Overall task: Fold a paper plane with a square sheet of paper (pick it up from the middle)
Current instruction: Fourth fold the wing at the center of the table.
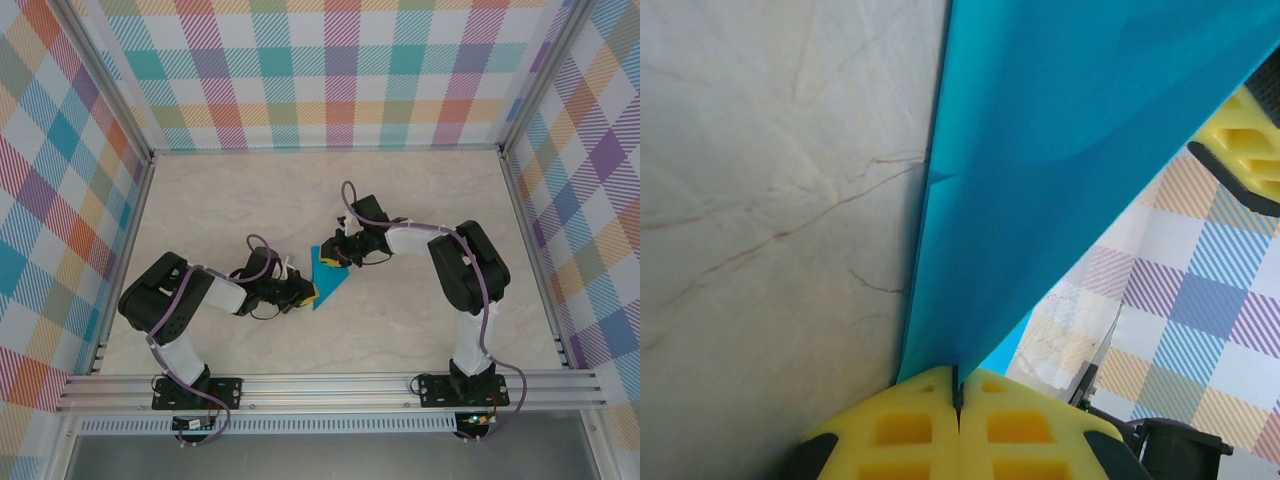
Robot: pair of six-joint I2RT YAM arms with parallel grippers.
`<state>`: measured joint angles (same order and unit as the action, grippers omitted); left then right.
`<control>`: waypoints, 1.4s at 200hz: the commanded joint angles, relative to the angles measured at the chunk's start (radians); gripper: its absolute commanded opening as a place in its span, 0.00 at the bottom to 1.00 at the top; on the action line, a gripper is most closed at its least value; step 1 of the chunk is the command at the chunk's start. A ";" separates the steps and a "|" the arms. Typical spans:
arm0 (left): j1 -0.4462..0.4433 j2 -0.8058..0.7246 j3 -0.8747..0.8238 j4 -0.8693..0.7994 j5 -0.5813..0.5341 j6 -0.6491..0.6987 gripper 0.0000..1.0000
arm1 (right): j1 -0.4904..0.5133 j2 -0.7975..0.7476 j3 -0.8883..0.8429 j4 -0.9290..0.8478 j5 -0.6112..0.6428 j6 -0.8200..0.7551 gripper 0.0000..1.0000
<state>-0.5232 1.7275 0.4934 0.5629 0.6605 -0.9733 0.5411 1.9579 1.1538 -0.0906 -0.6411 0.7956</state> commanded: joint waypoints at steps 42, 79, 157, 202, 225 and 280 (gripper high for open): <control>0.017 0.016 -0.053 -0.172 -0.184 -0.011 0.00 | 0.008 0.039 0.030 0.019 -0.102 -0.029 0.16; 0.017 0.056 -0.015 -0.200 -0.161 0.002 0.01 | 0.020 0.061 0.046 0.011 -0.125 -0.036 0.16; 0.016 0.096 0.057 -0.299 -0.100 0.051 0.01 | 0.022 0.064 0.031 -0.045 0.016 0.009 0.16; 0.017 0.102 0.093 -0.345 -0.063 0.090 0.01 | 0.022 0.004 -0.026 -0.032 0.076 0.036 0.16; 0.017 0.088 0.107 -0.370 -0.050 0.116 0.02 | 0.022 -0.021 -0.048 -0.020 0.071 0.036 0.17; 0.017 0.083 0.109 -0.397 -0.065 0.114 0.02 | 0.031 -0.013 -0.040 0.042 -0.050 0.021 0.17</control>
<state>-0.5014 1.7382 0.6289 0.2600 0.7250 -0.8692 0.5594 1.9587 1.1069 -0.0837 -0.6201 0.8234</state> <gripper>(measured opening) 0.038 0.175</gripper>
